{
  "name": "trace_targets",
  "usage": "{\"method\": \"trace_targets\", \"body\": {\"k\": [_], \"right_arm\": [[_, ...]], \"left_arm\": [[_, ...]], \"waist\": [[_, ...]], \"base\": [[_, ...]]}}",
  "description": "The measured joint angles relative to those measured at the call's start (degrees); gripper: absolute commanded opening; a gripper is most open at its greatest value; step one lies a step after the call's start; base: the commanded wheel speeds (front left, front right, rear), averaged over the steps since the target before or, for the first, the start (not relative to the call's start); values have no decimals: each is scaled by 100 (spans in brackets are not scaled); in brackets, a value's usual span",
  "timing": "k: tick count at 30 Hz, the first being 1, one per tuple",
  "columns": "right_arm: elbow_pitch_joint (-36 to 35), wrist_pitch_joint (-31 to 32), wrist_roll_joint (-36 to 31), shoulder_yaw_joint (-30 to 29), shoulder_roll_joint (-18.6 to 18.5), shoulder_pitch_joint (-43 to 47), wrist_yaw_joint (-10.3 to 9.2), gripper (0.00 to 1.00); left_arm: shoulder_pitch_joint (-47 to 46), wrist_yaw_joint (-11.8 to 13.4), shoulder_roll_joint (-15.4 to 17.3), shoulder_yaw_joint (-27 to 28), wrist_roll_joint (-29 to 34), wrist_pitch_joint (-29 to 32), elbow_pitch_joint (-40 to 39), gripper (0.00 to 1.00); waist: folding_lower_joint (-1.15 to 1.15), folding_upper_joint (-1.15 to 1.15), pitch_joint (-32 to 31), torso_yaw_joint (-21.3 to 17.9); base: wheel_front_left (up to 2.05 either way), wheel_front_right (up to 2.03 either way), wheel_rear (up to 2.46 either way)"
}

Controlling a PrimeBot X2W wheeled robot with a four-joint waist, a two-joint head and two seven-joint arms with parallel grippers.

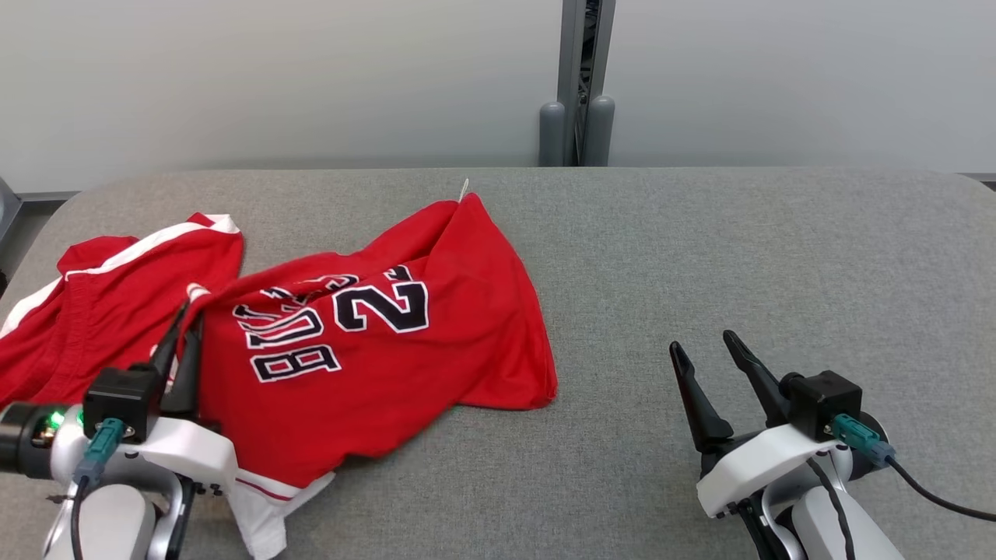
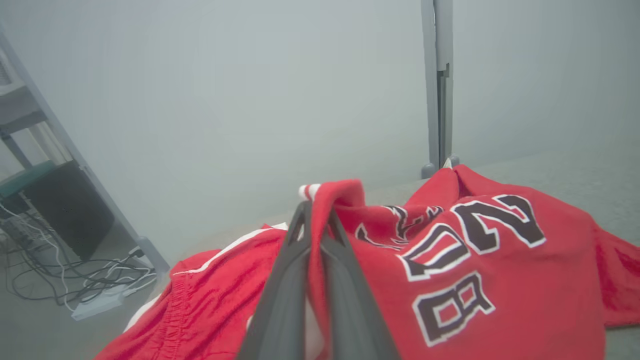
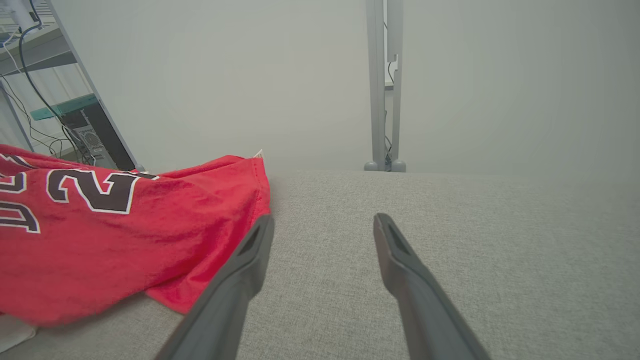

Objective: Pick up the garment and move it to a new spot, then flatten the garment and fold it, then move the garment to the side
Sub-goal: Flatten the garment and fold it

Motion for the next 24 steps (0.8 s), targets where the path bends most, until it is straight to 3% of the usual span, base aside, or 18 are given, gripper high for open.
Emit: {"method": "trace_targets", "body": {"k": [4,9,19,24], "right_arm": [[-11,0,18,19,-2,18,0,100],[-41,0,68,77,0,9,0,100],[-45,0,64,116,1,-163,0,100],[-35,0,49,82,-2,-170,0,100]], "left_arm": [[151,235,323,35,188,453,-902,0],[321,148,298,-126,108,780,-1256,0],[-197,-408,-394,-531,-229,321,493,0],[-567,-524,-582,-542,-213,35,1367,0]], "waist": [[0,0,4,-55],[0,0,81,-183],[0,0,293,-533],[0,0,351,-650]], "base": [[0,0,0],[0,0,0],[0,0,0],[0,0,0]]}}
